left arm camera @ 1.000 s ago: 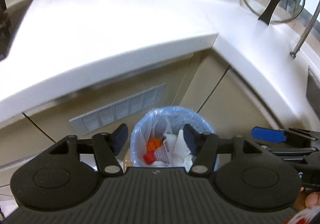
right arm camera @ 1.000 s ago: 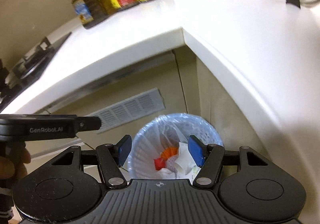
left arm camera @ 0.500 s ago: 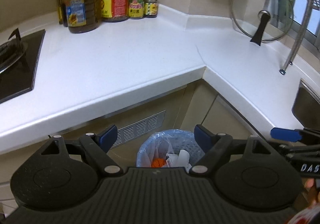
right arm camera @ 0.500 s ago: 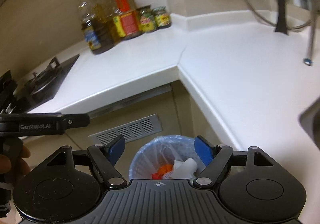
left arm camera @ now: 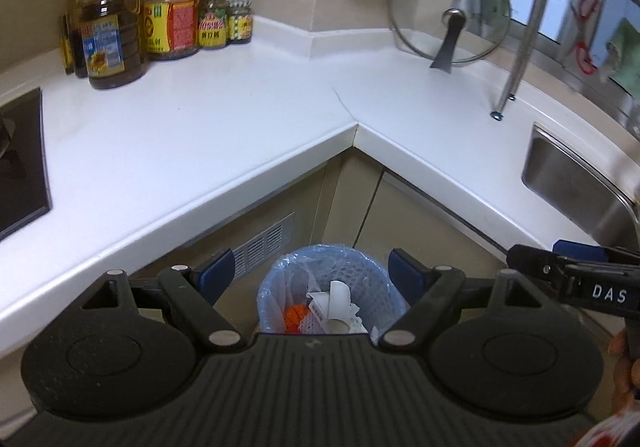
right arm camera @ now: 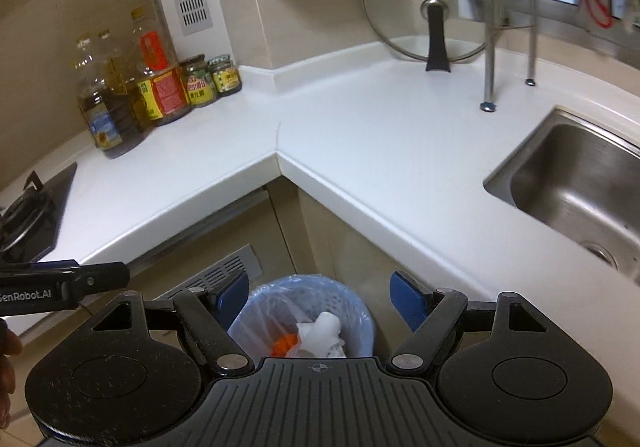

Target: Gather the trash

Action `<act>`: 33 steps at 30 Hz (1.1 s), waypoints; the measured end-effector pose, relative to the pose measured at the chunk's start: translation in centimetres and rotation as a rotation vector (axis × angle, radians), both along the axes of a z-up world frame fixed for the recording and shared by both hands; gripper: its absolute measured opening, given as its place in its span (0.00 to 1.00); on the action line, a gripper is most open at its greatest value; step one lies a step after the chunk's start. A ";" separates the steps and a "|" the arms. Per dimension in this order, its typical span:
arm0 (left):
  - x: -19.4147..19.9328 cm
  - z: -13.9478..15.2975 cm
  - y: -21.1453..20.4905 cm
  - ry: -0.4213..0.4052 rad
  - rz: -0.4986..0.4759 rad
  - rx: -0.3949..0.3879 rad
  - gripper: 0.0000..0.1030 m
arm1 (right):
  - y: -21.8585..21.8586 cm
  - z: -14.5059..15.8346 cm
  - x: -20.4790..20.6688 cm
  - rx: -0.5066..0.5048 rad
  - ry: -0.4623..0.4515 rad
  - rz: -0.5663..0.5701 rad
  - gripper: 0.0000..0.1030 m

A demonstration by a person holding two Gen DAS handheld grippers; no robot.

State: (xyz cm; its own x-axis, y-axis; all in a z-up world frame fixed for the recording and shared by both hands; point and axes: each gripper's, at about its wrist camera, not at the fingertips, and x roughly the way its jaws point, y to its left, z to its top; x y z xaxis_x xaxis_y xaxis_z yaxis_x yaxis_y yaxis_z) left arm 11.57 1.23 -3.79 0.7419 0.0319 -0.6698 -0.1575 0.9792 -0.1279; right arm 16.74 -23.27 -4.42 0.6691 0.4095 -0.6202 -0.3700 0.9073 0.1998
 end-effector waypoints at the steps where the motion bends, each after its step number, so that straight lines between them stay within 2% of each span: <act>1: -0.5 0.1 0.2 0.000 -0.007 0.000 0.80 | 0.2 0.1 -0.9 -0.005 -0.005 -0.015 0.75; 6: -2.7 0.2 0.8 0.014 -0.049 0.010 0.80 | 0.4 0.3 -4.7 0.009 0.018 -0.096 0.75; 11: -4.2 0.7 0.8 0.007 -0.063 -0.006 0.80 | 0.6 0.9 -6.8 -0.015 0.017 -0.112 0.75; 23: -5.7 2.2 -0.1 0.005 0.010 0.031 0.80 | 1.0 2.6 -7.7 -0.028 -0.016 -0.063 0.75; 33: -6.2 2.4 -1.2 0.002 0.001 0.045 0.80 | 0.4 2.7 -8.1 -0.020 -0.015 -0.057 0.75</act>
